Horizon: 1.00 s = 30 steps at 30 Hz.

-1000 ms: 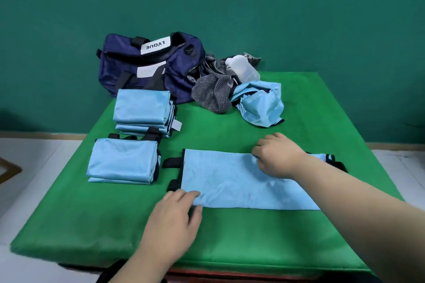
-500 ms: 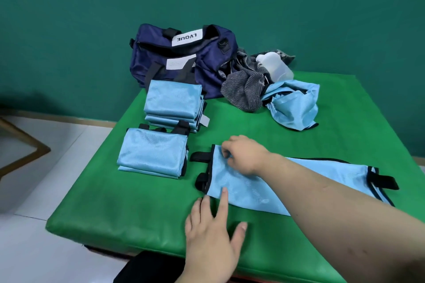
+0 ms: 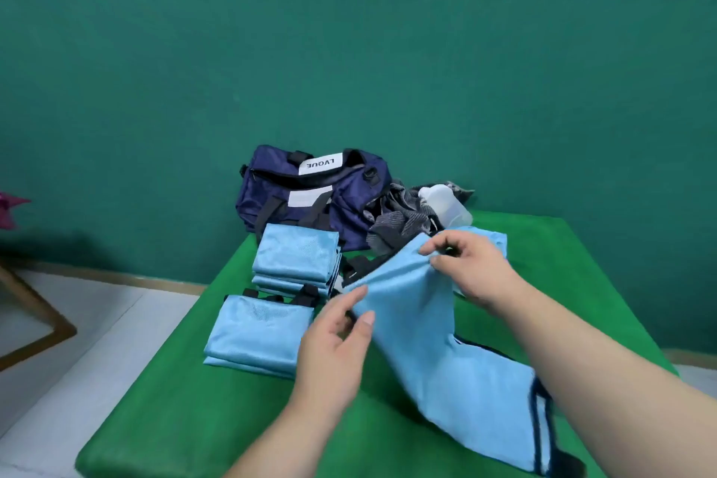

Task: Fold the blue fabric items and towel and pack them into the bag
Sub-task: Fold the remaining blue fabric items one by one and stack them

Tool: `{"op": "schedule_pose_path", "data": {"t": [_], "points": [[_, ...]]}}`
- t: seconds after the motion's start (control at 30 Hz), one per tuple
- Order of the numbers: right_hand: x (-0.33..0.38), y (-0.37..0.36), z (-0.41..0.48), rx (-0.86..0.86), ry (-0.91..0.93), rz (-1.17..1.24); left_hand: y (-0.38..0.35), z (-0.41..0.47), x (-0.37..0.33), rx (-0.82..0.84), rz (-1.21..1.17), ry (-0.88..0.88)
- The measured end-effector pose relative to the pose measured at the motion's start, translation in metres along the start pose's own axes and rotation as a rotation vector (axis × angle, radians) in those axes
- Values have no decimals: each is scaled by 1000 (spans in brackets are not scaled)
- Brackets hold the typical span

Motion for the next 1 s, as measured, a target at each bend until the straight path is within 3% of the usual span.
{"op": "schedule_pose_path", "data": {"t": [0.17,0.33,0.57,0.8,1.0], "points": [[91,104,-59,-136,209,241,-12,45,-118,108,-56,-154],[135,153,-119,-164,351,317,-27,44,-200,283,-107,-304],[103,160,-139,-215,268,280,-48,35,-194,433,-13,-267],[70,156,-88,-251,109,157,-65,77,-156,441,107,-157],[113,177,-42,-376,133,123,-69,125,-212,358,204,-301]]}}
Point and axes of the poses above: each hand's wrist, its own z-axis towards the middle knuckle, its own y-axis out of the back of the hand, x = y × z, the point moved 8 cm from there along z, towards the middle knuckle, and after that the axes turned 7 degrees about -y, right-handed, at the moved point
